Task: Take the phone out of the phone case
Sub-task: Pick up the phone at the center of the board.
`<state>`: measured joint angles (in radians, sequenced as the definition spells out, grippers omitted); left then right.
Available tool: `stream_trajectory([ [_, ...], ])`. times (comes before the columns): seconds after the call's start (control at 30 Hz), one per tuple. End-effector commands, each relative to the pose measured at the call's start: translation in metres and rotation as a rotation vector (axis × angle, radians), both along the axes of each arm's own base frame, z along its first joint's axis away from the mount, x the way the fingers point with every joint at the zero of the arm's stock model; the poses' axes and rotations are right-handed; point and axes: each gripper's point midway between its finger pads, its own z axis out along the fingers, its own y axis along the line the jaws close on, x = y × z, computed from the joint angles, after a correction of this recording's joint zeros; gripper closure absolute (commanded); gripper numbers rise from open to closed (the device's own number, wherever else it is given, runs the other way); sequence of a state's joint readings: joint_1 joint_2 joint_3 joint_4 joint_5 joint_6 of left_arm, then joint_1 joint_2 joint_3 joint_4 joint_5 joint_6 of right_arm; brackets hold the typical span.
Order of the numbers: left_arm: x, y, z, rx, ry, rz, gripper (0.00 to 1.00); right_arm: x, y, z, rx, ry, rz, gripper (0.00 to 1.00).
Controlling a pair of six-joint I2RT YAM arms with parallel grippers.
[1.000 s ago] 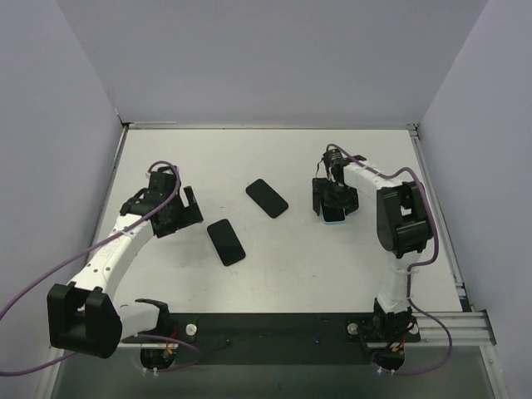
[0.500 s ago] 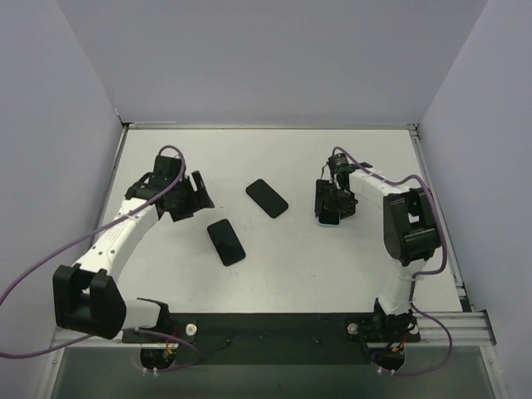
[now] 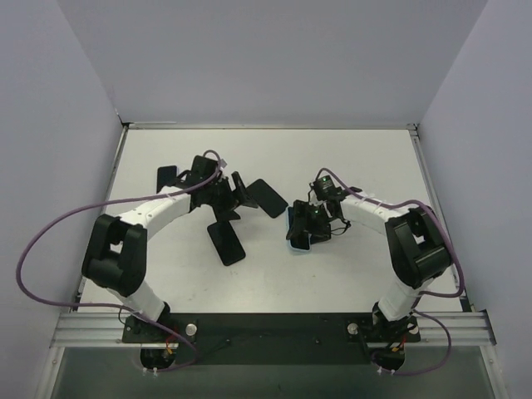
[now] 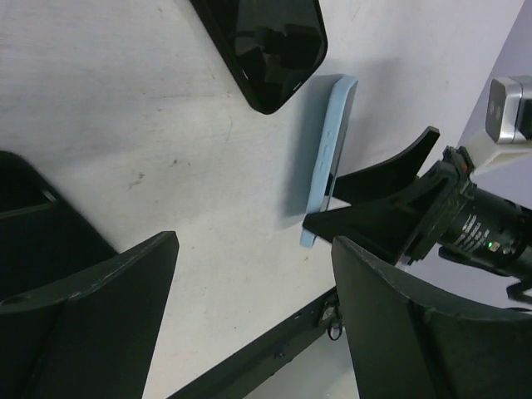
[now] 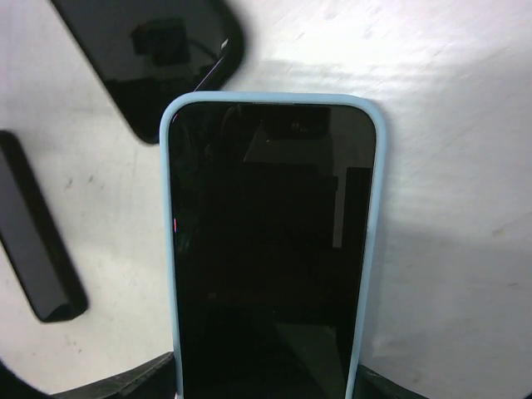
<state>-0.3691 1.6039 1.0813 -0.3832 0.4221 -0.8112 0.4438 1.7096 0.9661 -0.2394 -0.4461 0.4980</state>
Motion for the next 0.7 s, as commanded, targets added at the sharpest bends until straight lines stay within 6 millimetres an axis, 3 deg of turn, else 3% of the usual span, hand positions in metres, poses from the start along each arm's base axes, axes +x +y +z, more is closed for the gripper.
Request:
stream_trajectory([
  [0.0,0.011,-0.04,-0.007,-0.131,0.017,-0.024,0.13,-0.021,0.034,0.024,0.154,0.022,0.06,0.64],
  [0.07,0.011,-0.05,-0.023,-0.155,0.071,-0.024,0.12,-0.027,0.042,0.027,0.181,0.027,0.086,0.64],
  [0.27,0.006,-0.081,-0.036,-0.214,0.1,-0.081,0.13,-0.038,0.055,0.033,0.207,0.026,0.131,0.64],
  [0.47,-0.01,-0.096,-0.063,-0.213,0.172,-0.124,0.24,-0.036,0.061,0.035,0.224,0.012,0.129,0.64],
  [0.67,-0.014,-0.111,-0.07,-0.241,0.176,-0.147,0.37,-0.031,0.068,0.039,0.23,0.003,0.141,0.63],
])
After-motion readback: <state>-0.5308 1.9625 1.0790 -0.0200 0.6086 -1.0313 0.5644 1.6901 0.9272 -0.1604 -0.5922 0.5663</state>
